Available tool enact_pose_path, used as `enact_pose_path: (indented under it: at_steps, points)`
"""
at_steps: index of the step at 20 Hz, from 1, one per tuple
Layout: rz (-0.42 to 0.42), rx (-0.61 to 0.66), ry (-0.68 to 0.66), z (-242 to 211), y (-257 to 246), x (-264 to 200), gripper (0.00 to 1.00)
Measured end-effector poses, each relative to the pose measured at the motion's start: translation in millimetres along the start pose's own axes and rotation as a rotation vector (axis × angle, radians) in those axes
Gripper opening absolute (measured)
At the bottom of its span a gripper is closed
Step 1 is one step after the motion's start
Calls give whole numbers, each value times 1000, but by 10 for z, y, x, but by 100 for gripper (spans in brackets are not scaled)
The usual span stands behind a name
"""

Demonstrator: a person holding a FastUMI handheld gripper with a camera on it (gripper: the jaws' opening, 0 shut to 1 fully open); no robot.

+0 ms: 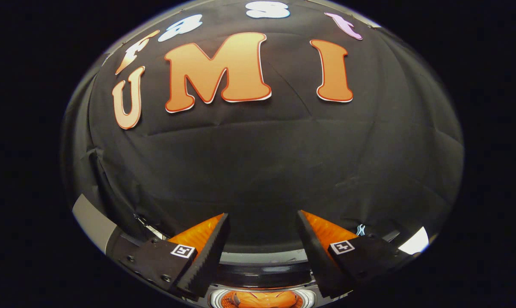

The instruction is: Put the clothes into the washing machine and then close the washing machine lid.

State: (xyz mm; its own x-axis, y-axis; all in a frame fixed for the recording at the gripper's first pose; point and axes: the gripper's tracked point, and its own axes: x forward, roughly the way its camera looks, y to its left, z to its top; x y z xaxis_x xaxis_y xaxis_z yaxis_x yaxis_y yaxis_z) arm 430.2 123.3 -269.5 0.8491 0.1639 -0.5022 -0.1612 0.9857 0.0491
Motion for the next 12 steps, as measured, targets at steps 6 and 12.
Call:
enact_pose_path:
  at_steps: [6,12]
  points:
    - [-7,-12,2,-59,-53,42,97]
    - [-2,-14,-12,-98,-49,-93,97]
